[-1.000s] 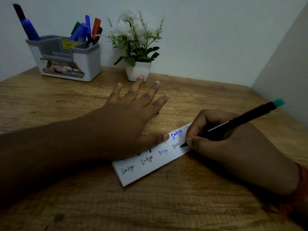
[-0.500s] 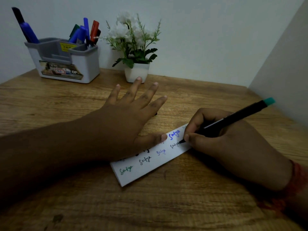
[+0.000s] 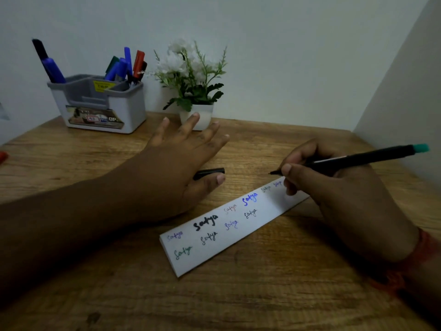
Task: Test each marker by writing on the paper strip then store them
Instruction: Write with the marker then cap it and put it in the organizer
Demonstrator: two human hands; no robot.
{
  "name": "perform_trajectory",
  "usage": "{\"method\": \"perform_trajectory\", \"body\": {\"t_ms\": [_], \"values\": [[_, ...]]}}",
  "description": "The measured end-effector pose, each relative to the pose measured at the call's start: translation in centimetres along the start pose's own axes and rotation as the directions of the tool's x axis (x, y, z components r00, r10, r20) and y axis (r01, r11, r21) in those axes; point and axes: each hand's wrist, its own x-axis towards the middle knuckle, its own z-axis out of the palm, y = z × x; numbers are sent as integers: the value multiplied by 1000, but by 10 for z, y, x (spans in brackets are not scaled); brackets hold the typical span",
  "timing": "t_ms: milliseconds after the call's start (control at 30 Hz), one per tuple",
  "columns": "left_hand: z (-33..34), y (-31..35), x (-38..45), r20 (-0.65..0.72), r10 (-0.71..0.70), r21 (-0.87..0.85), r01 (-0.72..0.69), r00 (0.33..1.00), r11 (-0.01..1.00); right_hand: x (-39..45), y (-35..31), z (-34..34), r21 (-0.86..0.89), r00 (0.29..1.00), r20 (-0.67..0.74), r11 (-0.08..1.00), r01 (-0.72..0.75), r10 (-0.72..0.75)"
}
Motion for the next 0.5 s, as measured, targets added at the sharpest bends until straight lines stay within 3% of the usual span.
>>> {"method": "perform_trajectory", "body": {"t_ms": [267, 500], "values": [[3, -6, 3, 63, -33, -17, 34, 997, 999, -3, -3, -1, 7, 999, 35, 1000, 3, -3], [4, -2, 6, -55, -3, -10, 2, 998, 1000, -3, 0, 1, 17, 987, 154, 999, -51, 47]]}}
